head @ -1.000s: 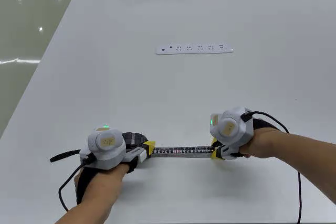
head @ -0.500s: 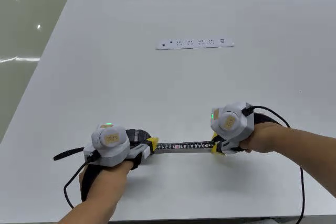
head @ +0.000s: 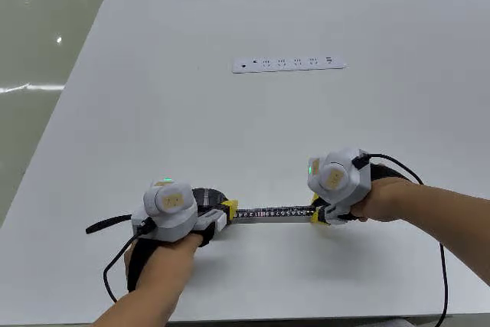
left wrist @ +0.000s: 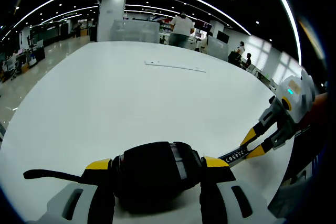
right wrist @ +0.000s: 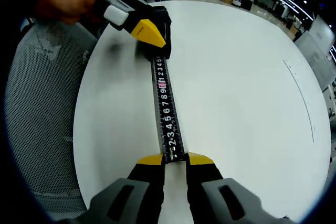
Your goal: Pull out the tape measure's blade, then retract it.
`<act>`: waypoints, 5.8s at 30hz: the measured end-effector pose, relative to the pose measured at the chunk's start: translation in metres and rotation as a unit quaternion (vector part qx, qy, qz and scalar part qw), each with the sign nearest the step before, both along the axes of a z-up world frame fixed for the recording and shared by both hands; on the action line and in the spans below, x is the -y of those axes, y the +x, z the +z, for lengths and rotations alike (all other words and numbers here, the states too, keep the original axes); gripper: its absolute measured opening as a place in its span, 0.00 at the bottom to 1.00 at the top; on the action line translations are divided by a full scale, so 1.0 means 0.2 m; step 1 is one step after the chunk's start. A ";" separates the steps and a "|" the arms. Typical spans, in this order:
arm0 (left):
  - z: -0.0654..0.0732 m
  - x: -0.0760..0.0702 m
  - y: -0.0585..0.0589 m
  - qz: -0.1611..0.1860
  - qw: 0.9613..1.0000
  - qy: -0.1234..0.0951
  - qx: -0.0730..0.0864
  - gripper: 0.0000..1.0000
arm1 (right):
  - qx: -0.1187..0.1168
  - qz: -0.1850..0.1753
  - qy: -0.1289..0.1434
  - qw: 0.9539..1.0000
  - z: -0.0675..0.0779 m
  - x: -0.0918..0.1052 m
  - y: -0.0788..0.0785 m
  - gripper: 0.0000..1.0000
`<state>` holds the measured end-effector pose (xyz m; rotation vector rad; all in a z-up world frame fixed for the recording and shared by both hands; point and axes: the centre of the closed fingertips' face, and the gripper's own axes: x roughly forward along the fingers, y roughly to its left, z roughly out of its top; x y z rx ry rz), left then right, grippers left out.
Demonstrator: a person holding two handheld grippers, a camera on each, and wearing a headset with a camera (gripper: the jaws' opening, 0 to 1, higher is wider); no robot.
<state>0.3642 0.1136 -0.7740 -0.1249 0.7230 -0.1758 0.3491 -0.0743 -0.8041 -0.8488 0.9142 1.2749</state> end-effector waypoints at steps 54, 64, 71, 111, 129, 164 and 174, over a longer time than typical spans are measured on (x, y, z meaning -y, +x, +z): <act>0.00 0.00 -0.01 -0.022 1.000 -0.003 -0.004 0.62 | 0.002 0.020 0.040 0.999 0.00 -0.16 -0.01 0.11; 0.00 0.00 -0.01 -0.019 1.000 -0.003 -0.002 0.62 | 0.000 0.021 0.050 0.999 0.00 -0.19 0.00 0.11; -0.01 0.00 -0.01 -0.020 1.000 -0.004 -0.004 0.62 | 0.004 0.028 0.057 0.998 0.00 -0.23 0.00 0.11; 0.00 0.00 -0.01 -0.019 1.000 -0.007 -0.008 0.62 | 0.004 0.029 0.091 0.995 0.00 -0.37 -0.01 0.11; 0.00 -0.01 -0.01 -0.019 1.000 -0.010 -0.008 0.62 | 0.001 0.029 0.095 0.995 0.00 -0.42 -0.02 0.11; 0.00 -0.01 -0.01 -0.016 1.000 -0.022 -0.012 0.61 | -0.010 0.023 0.114 0.993 0.01 -0.56 -0.03 0.11; 0.00 -0.01 -0.01 -0.015 1.000 -0.023 -0.013 0.61 | -0.006 0.027 0.115 0.993 0.01 -0.58 -0.02 0.11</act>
